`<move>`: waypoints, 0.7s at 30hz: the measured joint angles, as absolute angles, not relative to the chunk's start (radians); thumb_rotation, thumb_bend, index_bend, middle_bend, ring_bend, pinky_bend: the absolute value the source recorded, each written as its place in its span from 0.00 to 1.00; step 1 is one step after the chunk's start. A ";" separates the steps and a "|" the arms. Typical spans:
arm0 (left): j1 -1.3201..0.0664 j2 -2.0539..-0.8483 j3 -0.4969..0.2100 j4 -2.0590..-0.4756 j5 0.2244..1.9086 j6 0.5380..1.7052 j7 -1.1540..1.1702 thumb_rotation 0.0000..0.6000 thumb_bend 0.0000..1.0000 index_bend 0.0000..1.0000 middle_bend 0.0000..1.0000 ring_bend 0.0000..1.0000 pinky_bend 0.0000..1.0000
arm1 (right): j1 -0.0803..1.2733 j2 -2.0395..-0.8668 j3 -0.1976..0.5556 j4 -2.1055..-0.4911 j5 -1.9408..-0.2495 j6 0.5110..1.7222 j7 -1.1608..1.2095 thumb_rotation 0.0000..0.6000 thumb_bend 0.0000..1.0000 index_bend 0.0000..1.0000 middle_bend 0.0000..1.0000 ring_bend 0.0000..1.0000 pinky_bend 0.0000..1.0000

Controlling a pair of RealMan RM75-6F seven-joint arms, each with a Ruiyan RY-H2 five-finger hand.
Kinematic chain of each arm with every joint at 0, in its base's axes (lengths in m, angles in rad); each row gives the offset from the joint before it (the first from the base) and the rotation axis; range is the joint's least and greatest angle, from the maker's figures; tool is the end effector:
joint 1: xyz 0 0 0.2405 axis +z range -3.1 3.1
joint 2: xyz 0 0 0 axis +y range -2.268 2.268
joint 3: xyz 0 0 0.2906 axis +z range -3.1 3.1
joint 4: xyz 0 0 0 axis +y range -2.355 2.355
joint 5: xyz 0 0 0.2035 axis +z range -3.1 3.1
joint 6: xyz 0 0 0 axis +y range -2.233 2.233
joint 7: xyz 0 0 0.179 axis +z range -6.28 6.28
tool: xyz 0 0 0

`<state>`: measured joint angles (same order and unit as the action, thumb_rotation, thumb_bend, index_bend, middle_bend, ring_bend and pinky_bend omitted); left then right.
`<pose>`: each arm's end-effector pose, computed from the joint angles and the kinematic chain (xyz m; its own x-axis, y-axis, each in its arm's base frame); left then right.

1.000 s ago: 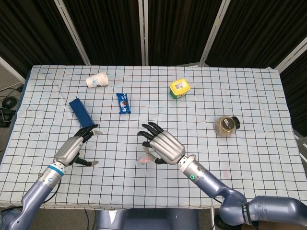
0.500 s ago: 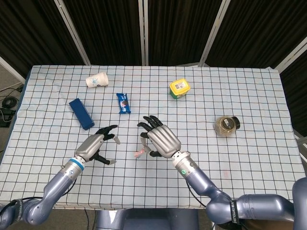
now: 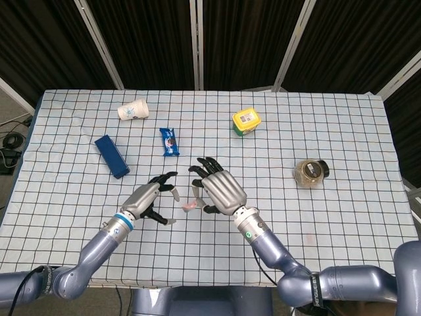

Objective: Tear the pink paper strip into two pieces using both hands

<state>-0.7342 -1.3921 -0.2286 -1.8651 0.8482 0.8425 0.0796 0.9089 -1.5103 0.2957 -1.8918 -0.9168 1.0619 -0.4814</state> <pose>-0.1295 0.3504 -0.0076 -0.0612 0.5934 0.8025 0.9786 -0.1224 0.1651 -0.0230 -0.3676 0.0020 0.2399 -0.3000 0.9233 -0.8664 -0.4952 0.0643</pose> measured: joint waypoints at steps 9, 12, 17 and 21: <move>-0.762 -1.422 -0.236 -1.875 0.807 0.865 0.087 1.00 0.07 0.48 0.00 0.00 0.00 | 0.909 -1.508 0.290 -1.902 -0.910 1.075 -0.474 1.00 0.48 0.73 0.18 0.00 0.00; -0.767 -1.426 -0.232 -1.879 0.802 0.868 0.090 1.00 0.09 0.48 0.00 0.00 0.00 | 0.909 -1.508 0.289 -1.904 -0.911 1.077 -0.473 1.00 0.48 0.73 0.18 0.00 0.00; -0.775 -1.439 -0.226 -1.879 0.792 0.885 0.104 1.00 0.13 0.50 0.00 0.00 0.00 | 0.911 -1.506 0.284 -1.910 -0.912 1.078 -0.471 1.00 0.48 0.74 0.18 0.00 0.00; -0.780 -1.450 -0.224 -1.875 0.783 0.901 0.110 1.00 0.23 0.51 0.00 0.00 0.00 | 0.910 -1.504 0.279 -1.914 -0.913 1.078 -0.465 1.00 0.48 0.74 0.18 0.00 0.00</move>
<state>-0.7801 -1.4503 -0.2237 -1.8752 0.7834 0.9011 0.1101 0.9097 -1.5038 0.2791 -1.9144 -0.9130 1.0777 -0.4647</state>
